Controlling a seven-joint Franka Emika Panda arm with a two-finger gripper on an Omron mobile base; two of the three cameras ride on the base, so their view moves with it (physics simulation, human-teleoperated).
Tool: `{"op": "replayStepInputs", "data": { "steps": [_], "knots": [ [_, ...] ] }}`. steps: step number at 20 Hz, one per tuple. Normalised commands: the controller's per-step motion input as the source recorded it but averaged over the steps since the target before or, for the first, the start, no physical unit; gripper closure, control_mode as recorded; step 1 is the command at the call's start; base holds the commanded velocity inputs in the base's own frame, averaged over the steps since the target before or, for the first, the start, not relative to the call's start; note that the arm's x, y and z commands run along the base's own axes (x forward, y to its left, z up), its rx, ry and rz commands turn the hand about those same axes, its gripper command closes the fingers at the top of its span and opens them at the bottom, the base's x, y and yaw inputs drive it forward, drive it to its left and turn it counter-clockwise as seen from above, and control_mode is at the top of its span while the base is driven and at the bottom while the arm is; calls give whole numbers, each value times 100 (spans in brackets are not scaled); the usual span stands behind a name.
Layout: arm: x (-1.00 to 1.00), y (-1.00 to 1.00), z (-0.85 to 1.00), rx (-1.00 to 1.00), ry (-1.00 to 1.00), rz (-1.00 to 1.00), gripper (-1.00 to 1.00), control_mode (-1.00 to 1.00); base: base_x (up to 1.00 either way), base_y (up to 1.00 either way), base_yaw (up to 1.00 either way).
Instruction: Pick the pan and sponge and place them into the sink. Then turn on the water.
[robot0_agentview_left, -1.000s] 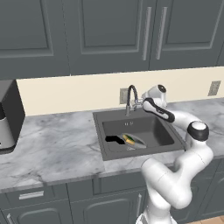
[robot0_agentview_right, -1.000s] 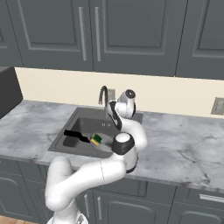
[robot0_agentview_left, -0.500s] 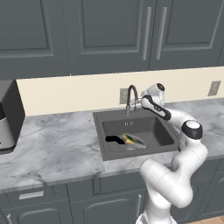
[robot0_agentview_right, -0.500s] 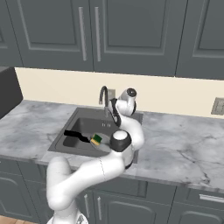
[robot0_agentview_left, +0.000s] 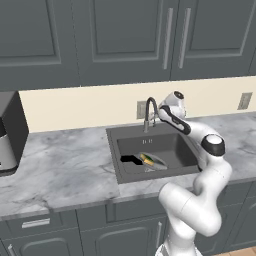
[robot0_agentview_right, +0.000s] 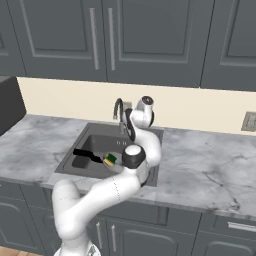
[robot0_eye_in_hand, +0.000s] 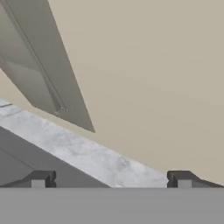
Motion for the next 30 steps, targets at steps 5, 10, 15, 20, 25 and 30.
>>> {"op": "replayStepInputs", "data": {
  "steps": [5, 10, 15, 20, 25, 30],
  "knots": [
    [-8, -8, -55, -12, 1, -1, 100, -100, 0, 0, 0],
    [-24, -25, -59, -9, 0, -1, 100, -100, 0, 0, 0],
    [-11, -19, -59, -10, 0, -2, 100, -100, 0, 0, 0],
    [-15, -39, -51, -9, -2, -3, 100, -100, 0, 0, 0],
    [-7, -50, -42, -8, -1, -3, 100, -100, 0, 0, 0],
    [-7, -52, -42, -7, -1, -3, 100, -100, 0, 0, 0]
  ]
}}
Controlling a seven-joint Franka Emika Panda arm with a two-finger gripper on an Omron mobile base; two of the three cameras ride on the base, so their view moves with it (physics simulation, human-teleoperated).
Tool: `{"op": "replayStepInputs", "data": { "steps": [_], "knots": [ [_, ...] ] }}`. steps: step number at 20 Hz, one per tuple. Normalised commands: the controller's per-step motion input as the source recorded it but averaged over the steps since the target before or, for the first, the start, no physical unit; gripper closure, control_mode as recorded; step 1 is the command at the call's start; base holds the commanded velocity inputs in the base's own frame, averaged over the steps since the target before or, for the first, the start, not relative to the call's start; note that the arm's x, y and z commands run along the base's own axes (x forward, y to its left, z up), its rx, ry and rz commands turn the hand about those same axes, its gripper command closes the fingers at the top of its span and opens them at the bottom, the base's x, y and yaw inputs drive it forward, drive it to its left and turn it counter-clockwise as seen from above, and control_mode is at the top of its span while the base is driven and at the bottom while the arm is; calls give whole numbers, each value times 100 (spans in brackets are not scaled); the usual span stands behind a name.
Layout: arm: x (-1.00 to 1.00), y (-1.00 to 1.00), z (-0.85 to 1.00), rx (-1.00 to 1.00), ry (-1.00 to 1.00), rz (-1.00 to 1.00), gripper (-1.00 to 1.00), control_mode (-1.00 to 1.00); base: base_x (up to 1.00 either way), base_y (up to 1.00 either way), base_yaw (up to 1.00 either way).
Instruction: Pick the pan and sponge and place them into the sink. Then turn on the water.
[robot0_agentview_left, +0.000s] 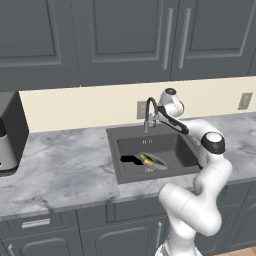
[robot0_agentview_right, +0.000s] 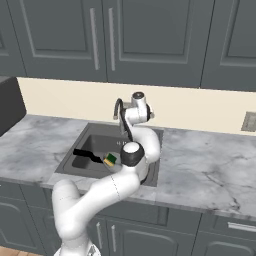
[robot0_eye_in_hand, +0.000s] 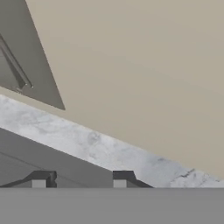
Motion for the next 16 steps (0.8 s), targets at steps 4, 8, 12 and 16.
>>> {"op": "replayStepInputs", "data": {
  "steps": [4, 8, 12, 16],
  "knots": [
    [-17, -53, -42, -6, -3, -3, 100, -100, 0, 0, 0],
    [-30, -51, -46, -5, -5, -2, 100, -100, 0, 0, 0],
    [-35, -53, -47, -4, -6, -1, 100, -100, 0, 0, 0],
    [-33, -55, -45, -4, -5, 0, 100, -100, 0, 0, 0]
  ]
}}
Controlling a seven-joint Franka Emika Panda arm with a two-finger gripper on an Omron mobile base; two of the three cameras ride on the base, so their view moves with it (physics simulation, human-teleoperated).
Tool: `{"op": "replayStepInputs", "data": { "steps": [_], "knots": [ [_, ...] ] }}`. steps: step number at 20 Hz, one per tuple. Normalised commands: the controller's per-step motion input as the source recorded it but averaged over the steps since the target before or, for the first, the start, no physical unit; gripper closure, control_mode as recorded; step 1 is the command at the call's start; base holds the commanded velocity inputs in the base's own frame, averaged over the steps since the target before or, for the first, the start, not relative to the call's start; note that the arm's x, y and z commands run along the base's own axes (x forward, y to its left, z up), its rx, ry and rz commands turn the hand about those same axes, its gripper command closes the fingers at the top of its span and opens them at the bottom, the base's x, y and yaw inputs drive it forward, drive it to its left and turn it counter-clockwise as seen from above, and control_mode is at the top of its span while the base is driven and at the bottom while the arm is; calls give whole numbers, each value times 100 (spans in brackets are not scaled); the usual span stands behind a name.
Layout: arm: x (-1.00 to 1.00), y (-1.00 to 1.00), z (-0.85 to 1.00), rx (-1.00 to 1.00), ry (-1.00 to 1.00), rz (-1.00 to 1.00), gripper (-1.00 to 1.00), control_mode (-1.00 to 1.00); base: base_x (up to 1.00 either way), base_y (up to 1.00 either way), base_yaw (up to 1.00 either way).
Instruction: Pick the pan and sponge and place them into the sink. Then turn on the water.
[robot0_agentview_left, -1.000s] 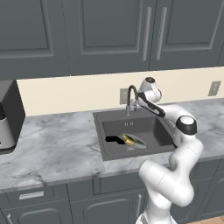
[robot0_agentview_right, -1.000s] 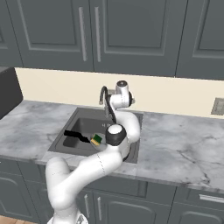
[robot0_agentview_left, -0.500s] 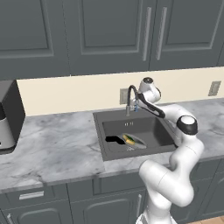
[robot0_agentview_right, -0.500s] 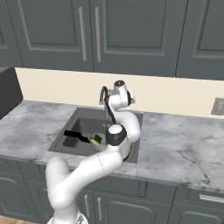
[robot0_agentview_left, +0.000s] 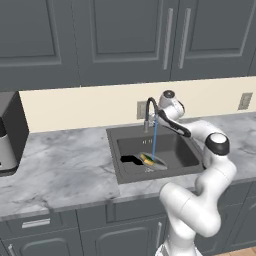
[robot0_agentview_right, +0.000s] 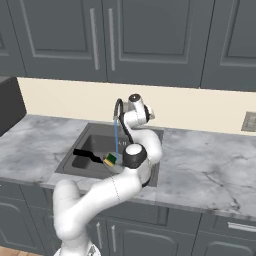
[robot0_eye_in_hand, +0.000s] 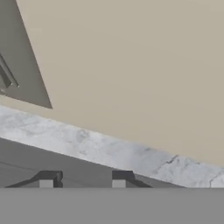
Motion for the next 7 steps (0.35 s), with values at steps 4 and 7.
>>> {"op": "replayStepInputs", "data": {
  "steps": [4, 7],
  "knots": [
    [-33, -56, -42, -3, -5, 0, 100, -100, 0, 0, 0],
    [-29, -55, -13, 0, -5, 0, 100, -100, 0, 0, 0]
  ]
}}
